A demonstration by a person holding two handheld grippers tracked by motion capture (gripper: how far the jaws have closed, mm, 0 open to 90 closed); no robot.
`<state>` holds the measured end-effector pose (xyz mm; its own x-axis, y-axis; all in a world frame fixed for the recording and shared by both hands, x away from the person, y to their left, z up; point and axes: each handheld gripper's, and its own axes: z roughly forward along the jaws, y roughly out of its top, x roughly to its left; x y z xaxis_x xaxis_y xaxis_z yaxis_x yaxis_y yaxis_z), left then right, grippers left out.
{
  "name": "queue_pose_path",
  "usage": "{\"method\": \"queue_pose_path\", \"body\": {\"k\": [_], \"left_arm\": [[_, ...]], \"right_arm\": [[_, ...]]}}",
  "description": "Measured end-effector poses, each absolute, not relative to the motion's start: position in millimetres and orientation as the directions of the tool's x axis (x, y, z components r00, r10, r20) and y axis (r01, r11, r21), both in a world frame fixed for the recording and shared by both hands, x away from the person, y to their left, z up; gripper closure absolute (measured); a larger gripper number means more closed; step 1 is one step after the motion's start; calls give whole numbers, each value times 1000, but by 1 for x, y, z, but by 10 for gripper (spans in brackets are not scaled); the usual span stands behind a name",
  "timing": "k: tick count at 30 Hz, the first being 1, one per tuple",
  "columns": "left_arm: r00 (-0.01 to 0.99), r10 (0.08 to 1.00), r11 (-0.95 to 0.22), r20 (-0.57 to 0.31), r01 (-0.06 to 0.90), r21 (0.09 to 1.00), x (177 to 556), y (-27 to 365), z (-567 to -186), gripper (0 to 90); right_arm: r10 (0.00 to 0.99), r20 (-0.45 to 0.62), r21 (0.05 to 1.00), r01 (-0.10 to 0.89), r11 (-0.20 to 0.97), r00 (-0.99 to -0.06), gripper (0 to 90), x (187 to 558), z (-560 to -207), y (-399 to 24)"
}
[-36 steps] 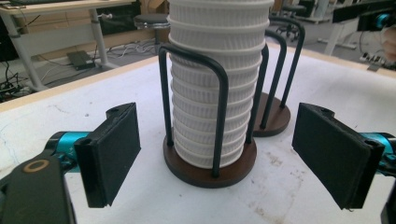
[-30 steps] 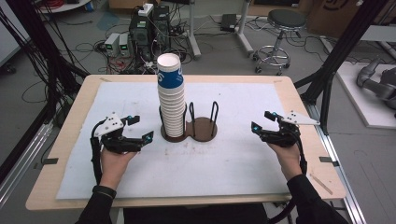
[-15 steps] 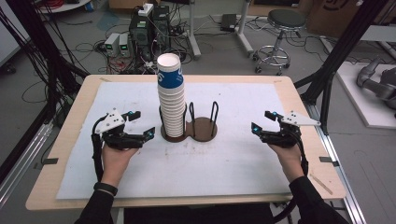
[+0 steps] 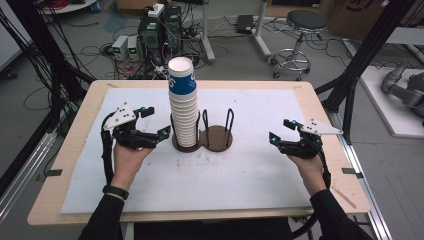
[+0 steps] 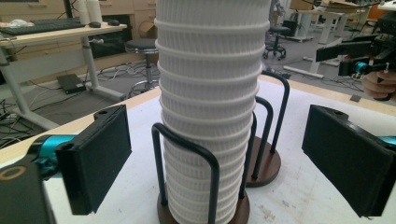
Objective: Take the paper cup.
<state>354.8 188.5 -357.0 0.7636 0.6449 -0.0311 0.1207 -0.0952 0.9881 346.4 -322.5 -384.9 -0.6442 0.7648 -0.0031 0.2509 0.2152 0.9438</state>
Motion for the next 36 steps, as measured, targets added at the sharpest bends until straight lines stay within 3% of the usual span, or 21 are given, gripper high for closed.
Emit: {"method": "queue_pose_path", "body": {"k": [18,36], "left_arm": [[812,583,-108,-27,110,988,387,164,-329,69],[832,553,-107,-48,128,986,411,146,-327,69]], "right_arm": [[759,-3,944,249,218,-651,216,347,-385,-321],[749,-3,942,250,225,-663,215,346,-386,-319]]}}
